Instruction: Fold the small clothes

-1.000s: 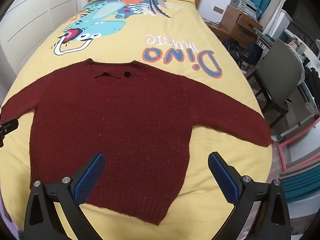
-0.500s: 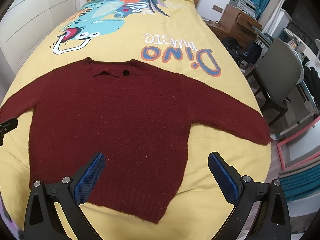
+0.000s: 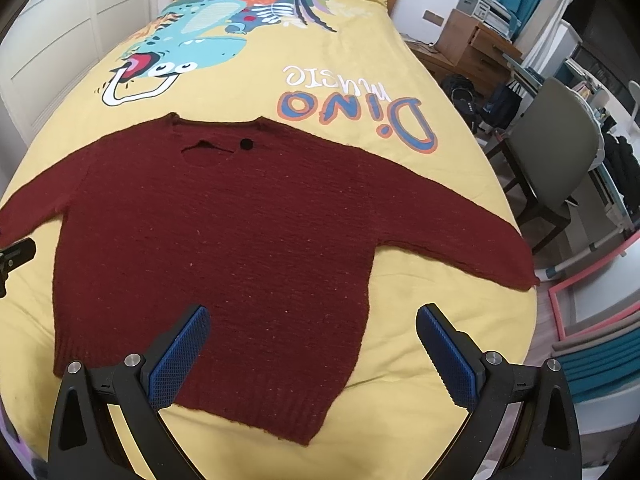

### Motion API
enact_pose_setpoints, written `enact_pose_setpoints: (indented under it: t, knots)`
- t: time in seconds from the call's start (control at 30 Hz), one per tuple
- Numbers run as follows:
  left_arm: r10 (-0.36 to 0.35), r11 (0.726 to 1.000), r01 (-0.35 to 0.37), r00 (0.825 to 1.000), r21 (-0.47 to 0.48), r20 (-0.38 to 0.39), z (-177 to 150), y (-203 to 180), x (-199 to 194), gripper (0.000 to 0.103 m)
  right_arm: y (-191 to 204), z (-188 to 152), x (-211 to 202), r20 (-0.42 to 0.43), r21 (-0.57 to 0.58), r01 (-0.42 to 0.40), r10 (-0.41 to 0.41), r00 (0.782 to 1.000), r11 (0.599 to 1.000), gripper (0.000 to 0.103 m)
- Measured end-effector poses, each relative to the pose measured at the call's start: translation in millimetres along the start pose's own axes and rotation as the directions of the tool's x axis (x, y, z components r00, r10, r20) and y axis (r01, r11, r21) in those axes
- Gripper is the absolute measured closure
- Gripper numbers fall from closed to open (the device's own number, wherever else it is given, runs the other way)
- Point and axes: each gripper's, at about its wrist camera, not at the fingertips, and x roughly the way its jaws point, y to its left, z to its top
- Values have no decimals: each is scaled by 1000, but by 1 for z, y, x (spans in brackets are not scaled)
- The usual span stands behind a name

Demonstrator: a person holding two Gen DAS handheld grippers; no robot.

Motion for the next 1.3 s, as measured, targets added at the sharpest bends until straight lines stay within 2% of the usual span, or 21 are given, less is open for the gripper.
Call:
enact_pose_setpoints:
  t: [1.3]
  knots:
    - [11,1000,-11,1000,11,-20,-2,6,4,1,-19,-3,9,-23,14,25,-25,999,1000,0]
